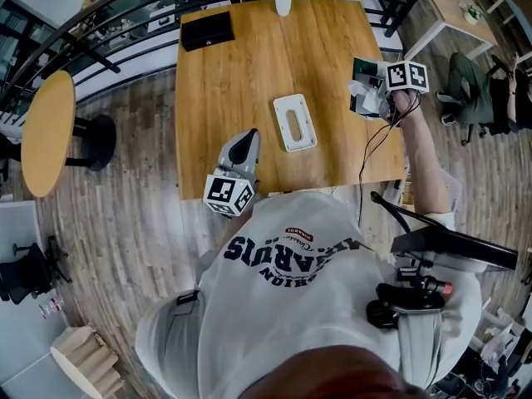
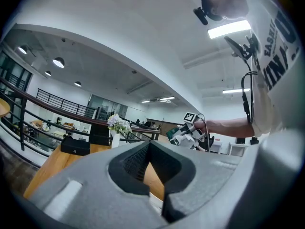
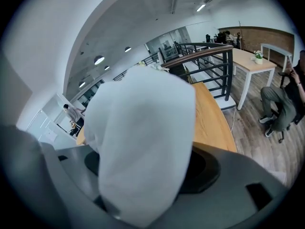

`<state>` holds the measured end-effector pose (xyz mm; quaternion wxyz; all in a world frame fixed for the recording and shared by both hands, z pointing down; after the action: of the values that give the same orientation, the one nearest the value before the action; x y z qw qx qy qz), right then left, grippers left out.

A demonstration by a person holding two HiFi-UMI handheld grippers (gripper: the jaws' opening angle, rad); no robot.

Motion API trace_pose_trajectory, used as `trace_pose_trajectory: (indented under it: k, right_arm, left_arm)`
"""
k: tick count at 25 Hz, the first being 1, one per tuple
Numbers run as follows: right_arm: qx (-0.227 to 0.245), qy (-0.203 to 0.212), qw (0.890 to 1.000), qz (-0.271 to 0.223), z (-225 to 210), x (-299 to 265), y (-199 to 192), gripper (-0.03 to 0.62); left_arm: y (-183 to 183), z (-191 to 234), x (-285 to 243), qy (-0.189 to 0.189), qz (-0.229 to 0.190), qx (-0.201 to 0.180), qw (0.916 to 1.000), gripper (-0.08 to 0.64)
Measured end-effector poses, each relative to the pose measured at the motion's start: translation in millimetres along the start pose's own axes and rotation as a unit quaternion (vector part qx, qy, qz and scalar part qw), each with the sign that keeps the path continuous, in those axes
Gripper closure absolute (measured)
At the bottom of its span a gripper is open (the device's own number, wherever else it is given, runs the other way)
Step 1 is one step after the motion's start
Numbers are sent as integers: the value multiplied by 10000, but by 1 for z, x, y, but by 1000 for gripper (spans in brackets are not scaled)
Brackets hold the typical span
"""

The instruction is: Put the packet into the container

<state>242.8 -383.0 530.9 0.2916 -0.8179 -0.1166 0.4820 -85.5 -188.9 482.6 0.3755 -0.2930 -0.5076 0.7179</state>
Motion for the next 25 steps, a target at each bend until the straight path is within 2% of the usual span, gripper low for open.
trace_pose_trajectory:
  k: [7, 13, 16, 22, 25]
  right_arm:
    - [-84, 123, 9998, 121, 9, -11, -6, 245]
    - [-80, 489, 9985, 249, 36, -28, -10, 245]
    - [53, 751, 9964, 399, 67, -43, -12, 245]
    - [215, 1520, 9860, 653, 165, -77, -24, 245]
    - [290, 1800, 9805, 735, 186, -80, -23, 245]
  left_arm:
    - [-1, 2, 1, -13, -7, 26, 10000, 563]
    - [-1, 0, 2, 2, -8, 38, 10000, 563]
    - [0, 1, 4, 34, -26, 54, 10000, 563]
    - [-2, 18, 24, 115, -61, 157, 9998, 563]
    - [-5, 16, 20, 208, -89, 232, 9995, 563]
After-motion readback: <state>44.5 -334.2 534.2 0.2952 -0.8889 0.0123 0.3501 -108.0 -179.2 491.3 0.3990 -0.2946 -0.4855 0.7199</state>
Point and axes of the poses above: the fingertips, and each gripper's own axes: x backward along the fingers, z to its left, y out of its top, the point moved 2 cm from there along x, backward along the fingers, and after that the axes turned 8 degrees about x, right-handed, at the moved point
